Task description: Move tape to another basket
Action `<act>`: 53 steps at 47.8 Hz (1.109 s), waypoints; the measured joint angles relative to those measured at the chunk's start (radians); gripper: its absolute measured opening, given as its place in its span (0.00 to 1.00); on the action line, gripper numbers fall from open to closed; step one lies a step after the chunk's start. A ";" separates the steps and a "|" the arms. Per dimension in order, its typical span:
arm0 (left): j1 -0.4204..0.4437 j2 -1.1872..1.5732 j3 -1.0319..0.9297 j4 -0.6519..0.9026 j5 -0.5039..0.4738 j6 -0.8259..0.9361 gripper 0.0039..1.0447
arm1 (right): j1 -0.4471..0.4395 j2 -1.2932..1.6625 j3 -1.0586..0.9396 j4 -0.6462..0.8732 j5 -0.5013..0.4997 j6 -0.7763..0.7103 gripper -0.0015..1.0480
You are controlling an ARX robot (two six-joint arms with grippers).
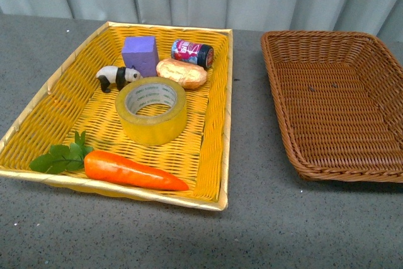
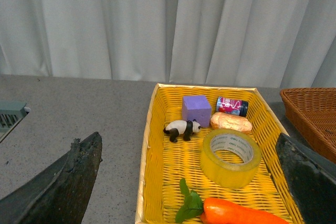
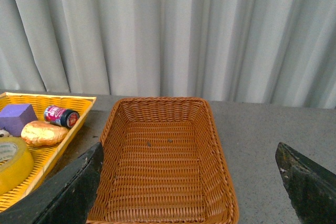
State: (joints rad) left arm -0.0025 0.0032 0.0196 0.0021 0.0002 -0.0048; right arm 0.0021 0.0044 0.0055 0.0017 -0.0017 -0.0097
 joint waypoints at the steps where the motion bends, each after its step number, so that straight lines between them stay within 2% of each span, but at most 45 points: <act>1: 0.000 0.000 0.000 0.000 0.000 0.000 0.94 | 0.000 0.000 0.000 0.000 0.000 0.000 0.91; 53: 0.000 0.000 0.000 0.000 0.000 0.000 0.94 | 0.000 0.000 0.000 0.000 0.000 0.000 0.91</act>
State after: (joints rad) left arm -0.0025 0.0032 0.0196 0.0021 0.0002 -0.0048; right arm 0.0017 0.0044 0.0055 0.0017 -0.0017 -0.0097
